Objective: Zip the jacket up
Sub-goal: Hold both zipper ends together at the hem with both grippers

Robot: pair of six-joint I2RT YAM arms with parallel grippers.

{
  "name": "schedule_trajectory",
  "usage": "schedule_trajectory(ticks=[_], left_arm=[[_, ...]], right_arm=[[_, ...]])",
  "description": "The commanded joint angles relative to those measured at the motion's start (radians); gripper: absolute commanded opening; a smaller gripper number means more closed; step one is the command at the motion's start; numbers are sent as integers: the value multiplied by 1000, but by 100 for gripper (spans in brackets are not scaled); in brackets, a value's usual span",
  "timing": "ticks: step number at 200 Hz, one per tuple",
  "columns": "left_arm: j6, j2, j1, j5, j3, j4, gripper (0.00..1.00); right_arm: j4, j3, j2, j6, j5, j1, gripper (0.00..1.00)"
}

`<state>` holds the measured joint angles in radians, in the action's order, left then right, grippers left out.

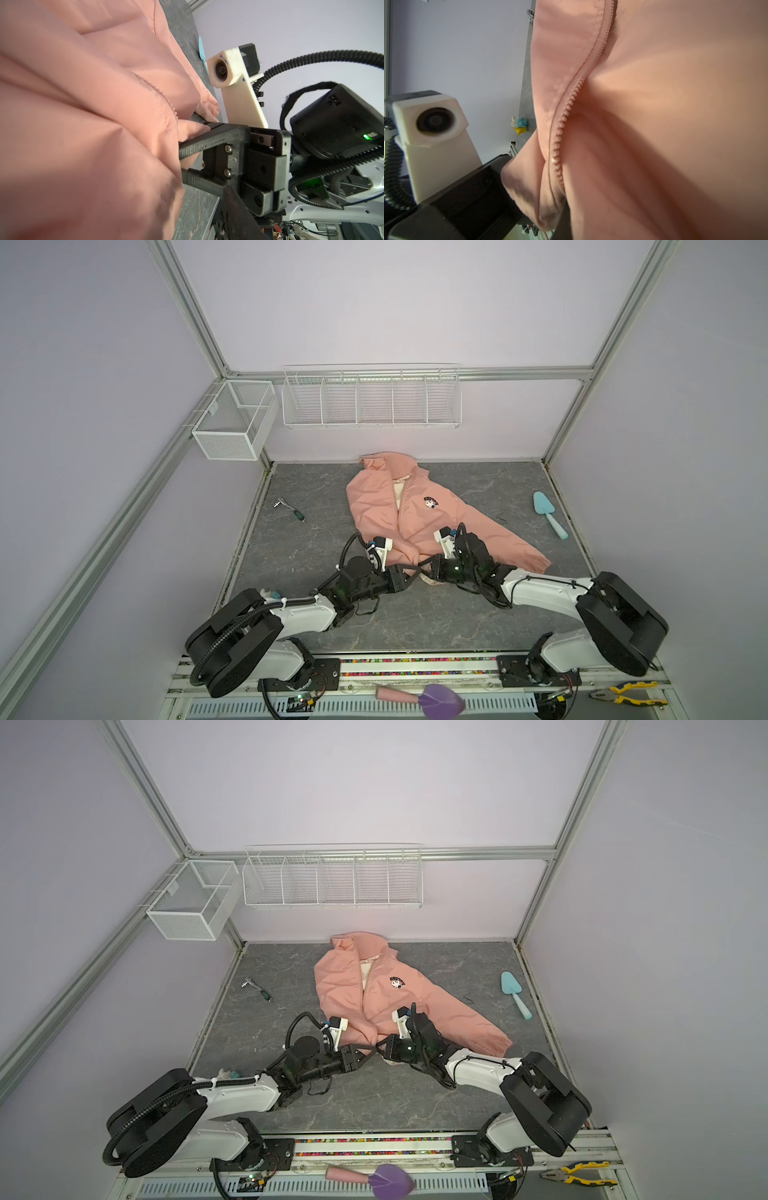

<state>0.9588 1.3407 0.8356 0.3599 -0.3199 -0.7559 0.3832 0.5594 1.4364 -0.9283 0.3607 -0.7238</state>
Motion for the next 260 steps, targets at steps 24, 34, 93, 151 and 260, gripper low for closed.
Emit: schedule_trajectory(ticks=[24, 34, 93, 151, 260], left_arm=[[-19, -36, -13, -26, -11, 61, 43], [-24, -43, -19, -29, -10, 74, 43], [-49, -37, -30, -25, -23, 113, 40], [-43, -2, -34, -13, -22, 69, 35], [-43, 37, -41, 14, -33, 63, 33]], right_arm=[[40, -13, -22, -17, 10, 4, 6], [40, -15, -24, -17, 11, 4, 6], [42, -15, -38, -17, 20, 4, 6], [26, -24, -64, -13, 18, 4, 6], [28, -33, -78, -14, 18, 2, 6]])
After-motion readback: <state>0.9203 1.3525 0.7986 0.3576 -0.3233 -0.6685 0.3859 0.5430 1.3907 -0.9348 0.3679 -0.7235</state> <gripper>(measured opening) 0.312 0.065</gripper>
